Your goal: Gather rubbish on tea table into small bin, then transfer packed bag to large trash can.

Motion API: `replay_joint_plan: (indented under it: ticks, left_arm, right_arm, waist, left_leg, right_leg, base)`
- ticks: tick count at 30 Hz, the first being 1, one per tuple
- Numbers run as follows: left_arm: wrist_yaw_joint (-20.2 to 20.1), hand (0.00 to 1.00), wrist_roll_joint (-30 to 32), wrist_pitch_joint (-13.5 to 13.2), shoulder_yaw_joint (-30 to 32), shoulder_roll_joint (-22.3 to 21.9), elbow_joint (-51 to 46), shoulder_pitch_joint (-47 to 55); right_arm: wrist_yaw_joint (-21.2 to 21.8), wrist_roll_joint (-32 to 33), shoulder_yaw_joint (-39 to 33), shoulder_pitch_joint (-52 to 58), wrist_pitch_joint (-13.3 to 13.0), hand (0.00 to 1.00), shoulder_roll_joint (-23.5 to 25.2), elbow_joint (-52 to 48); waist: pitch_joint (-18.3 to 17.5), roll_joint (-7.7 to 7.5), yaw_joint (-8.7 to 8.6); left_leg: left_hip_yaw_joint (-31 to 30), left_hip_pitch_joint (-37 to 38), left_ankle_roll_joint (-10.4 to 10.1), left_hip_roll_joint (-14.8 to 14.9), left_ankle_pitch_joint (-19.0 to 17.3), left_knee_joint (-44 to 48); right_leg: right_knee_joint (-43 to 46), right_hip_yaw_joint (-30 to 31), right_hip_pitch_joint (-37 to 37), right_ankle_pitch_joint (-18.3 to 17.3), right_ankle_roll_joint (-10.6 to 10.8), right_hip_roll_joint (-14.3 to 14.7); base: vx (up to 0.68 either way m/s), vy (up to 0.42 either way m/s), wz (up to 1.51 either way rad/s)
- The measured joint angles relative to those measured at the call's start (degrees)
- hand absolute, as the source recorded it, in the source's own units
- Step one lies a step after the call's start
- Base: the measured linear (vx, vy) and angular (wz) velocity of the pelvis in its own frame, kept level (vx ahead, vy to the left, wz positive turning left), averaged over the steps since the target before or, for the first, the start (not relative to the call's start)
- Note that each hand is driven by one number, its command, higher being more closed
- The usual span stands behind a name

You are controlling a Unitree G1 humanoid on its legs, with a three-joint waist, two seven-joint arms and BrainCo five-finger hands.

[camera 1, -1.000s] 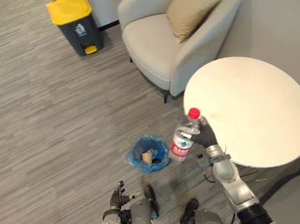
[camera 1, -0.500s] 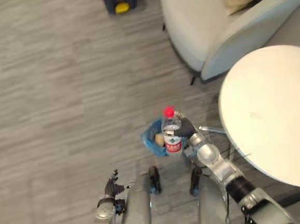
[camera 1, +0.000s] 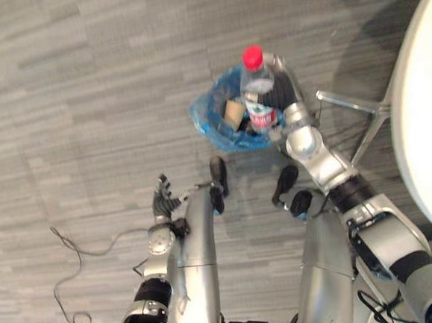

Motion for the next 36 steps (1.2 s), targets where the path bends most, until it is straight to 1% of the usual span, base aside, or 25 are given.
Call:
replay_joint_plan:
  ticks: [1, 2, 7, 11, 14, 16, 17, 21, 22, 26, 27, 29, 31, 32, 33, 34, 36]
  left_arm:
    - [0.0, 0.0, -0.1, -0.1, 0.0, 0.0, -0.3, 0.0]
    - [0.0, 0.0, -0.5, -0.3, 0.2, 0.1, -1.0, 0.0]
    - [0.2, 0.0, -0.7, -0.2, 0.5, 0.7, -1.6, -0.3]
    - [0.3, 0.0, -0.7, 0.3, 0.5, 1.0, -1.6, -1.1]
    - [0.4, 0.0, -0.7, 0.4, 0.5, 1.3, -1.6, -1.1]
    - [1.2, 0.0, -0.6, 0.8, 0.7, 1.5, -1.6, -1.2]
    - [1.3, 0.0, -0.6, 0.9, 0.8, 1.6, -1.6, -1.2]
    - [1.3, 0.0, -0.4, 1.5, 1.7, 3.1, -1.3, -1.1]
    - [1.3, 0.0, 0.2, 1.5, 1.7, 3.4, -1.1, -1.1]
    - [1.4, 0.0, 0.6, 1.4, 1.9, 3.4, -0.8, -1.2]
    - [1.4, 0.0, 0.8, 1.4, 1.9, 3.4, -0.8, -1.3]
    - [1.4, 0.0, 0.9, 1.4, 1.9, 3.4, -0.8, -1.3]
    - [1.4, 0.0, 0.9, 1.4, 1.6, 3.3, -0.6, -1.6]
    - [1.4, 0.0, 0.9, 1.4, 1.6, 3.3, -0.6, -1.6]
    - [1.4, 0.0, 0.9, 1.4, 1.6, 3.4, -0.6, -2.1]
    - [1.4, 0.0, 0.8, 1.4, 1.6, 3.5, -1.0, -2.5]
    - [1.3, 0.0, 0.5, 1.1, 1.7, 3.6, -1.7, -2.7]
  right_arm:
    - [0.0, 0.0, 0.0, 0.0, 0.1, 1.0, 0.1, 0.0]
    - [-0.1, 0.1, 0.0, 0.0, 0.8, 0.0, 0.4, 0.0]
    - [-0.2, 0.8, 0.0, -0.8, 0.9, 0.0, 2.0, 2.3]
    - [-0.2, 1.1, -0.1, -1.8, 0.9, 0.0, 3.0, 2.6]
    - [-0.2, 0.7, 0.0, -1.5, 0.9, 0.0, 3.3, 1.9]
    - [-0.2, -0.4, 0.0, 0.6, 0.8, 0.0, 3.4, -0.9]
    - [-0.2, -0.7, 0.0, 1.0, 0.8, 0.0, 3.5, -1.3]
    - [0.1, -5.6, 0.4, 5.0, 0.7, 0.0, 5.4, -2.2]
    - [0.4, -8.1, 1.2, 5.5, 0.8, 0.0, 5.6, -1.2]
    - [1.7, -13.0, 4.6, 4.8, 1.2, 0.0, 6.9, 6.6]
    - [2.3, -14.5, 4.8, 4.3, 2.1, 0.0, 8.0, 9.2]
    - [2.8, -16.6, 6.0, 3.3, 3.4, 0.0, 9.2, 12.3]
    - [2.9, -17.7, 6.8, 1.9, 3.8, 0.0, 9.8, 16.4]
    - [2.9, -17.7, 6.8, 1.9, 3.8, 0.0, 9.8, 16.4]
    - [2.9, -18.2, 6.8, 0.8, 4.6, 1.0, 10.2, 18.7]
    - [3.1, -19.2, 6.8, -0.5, 5.6, 1.0, 10.2, 20.7]
    - [4.0, -19.7, 6.8, -1.5, 6.2, 1.0, 10.2, 22.5]
  waist:
    - [0.0, -0.02, 0.02]
    - [0.0, -0.03, -0.04]
    - [0.0, -0.04, -0.21]
    - [0.1, -0.23, -0.26]
    - [0.2, -0.41, -0.46]
    - [0.4, -1.12, -0.6]
    - [0.4, -1.22, -0.64]
    - [0.4, -3.49, -1.8]
    - [0.4, -3.66, -1.9]
    - [0.5, -3.86, -2.03]
    - [0.5, -3.87, -1.9]
    - [0.5, -3.87, -1.94]
    - [0.5, -3.86, -1.9]
    - [0.5, -3.86, -1.9]
    - [0.5, -3.86, -1.83]
    - [0.5, -3.86, -1.71]
    - [0.5, -3.86, -1.62]
  left_leg:
    - [0.0, -0.4, 0.0, 0.0, 0.0, 0.2]
    - [0.0, -1.3, 0.0, 0.1, 0.0, 0.6]
    - [0.7, -2.4, 0.0, 0.7, 0.1, 0.6]
    - [0.8, -2.7, -0.1, 1.1, 0.3, 0.7]
    - [0.7, -2.6, 0.3, 1.3, 0.6, 0.7]
    - [0.6, -1.8, 0.3, 1.5, 0.6, 0.5]
    - [0.6, -1.7, 0.3, 1.5, 0.6, 0.5]
    - [0.6, 0.0, -0.3, 1.6, 0.6, -1.0]
    - [0.6, 0.2, -0.4, 1.6, 0.7, -1.5]
    - [0.8, 0.4, -0.6, 1.7, 1.4, -2.8]
    - [0.8, 0.4, -0.6, 1.6, 1.4, -3.0]
    - [0.8, 0.4, -0.6, 1.4, 1.8, -3.8]
    - [0.4, 0.0, -0.9, 0.6, 2.3, -4.7]
    - [0.4, 0.0, -0.9, 0.6, 2.3, -4.7]
    - [0.0, -0.6, -1.1, 0.2, 2.8, -5.3]
    - [-0.3, -1.6, -1.1, -0.2, 3.2, -5.7]
    - [-0.7, -2.7, -1.1, -0.6, 3.5, -5.6]
  right_leg:
    - [0.3, 0.0, -0.4, 0.0, 0.0, -0.1]
    - [0.8, 0.0, -1.2, -0.1, 0.0, -0.2]
    - [1.1, 0.0, -2.6, -0.1, 0.0, -0.5]
    - [1.0, -0.3, -2.6, 0.0, -0.2, -0.4]
    - [0.8, -0.7, -2.1, 0.1, -0.4, -0.4]
    - [0.5, -0.9, -1.1, 0.1, -0.4, -0.2]
    - [0.4, -1.0, -1.0, 0.1, -0.4, -0.1]
    - [-1.2, -1.4, 0.7, 0.1, -0.3, 0.1]
    - [-1.7, -1.7, 1.1, 0.2, -0.2, 0.2]
    - [-2.7, -2.1, 1.4, 0.5, -0.2, 0.2]
    - [-2.8, -2.2, 1.4, 0.4, -0.2, 0.1]
    - [-3.3, -2.4, 1.4, 0.4, -0.2, 0.0]
    - [-3.2, -3.0, 1.1, 0.4, -0.3, -0.6]
    - [-3.2, -3.0, 1.1, 0.4, -0.3, -0.6]
    - [-3.1, -3.3, 0.6, 0.3, -0.1, -0.9]
    - [-2.9, -3.3, -0.4, 0.2, -0.1, -1.1]
    - [-2.4, -3.3, -1.4, 0.1, -0.2, -1.2]
  base:
    - [-0.08, -0.022, 0.01]
    - [-0.07, -0.005, 0.02]
    - [-0.07, 0.0, 0.03]
    - [-0.04, 0.016, 0.0]
    - [-0.04, 0.026, 0.0]
    - [-0.04, 0.018, -0.02]
    - [-0.05, 0.02, -0.02]
    - [-0.04, 0.01, 0.01]
    - [-0.05, 0.006, 0.04]
    - [-0.02, 0.007, 0.04]
    - [-0.02, 0.013, 0.03]
    - [-0.02, 0.012, 0.08]
    - [-0.02, 0.013, 0.18]
    - [-0.02, 0.008, 0.23]
    - [-0.03, 0.01, 0.21]
    - [-0.03, 0.006, 0.22]
    - [-0.04, 0.013, 0.17]
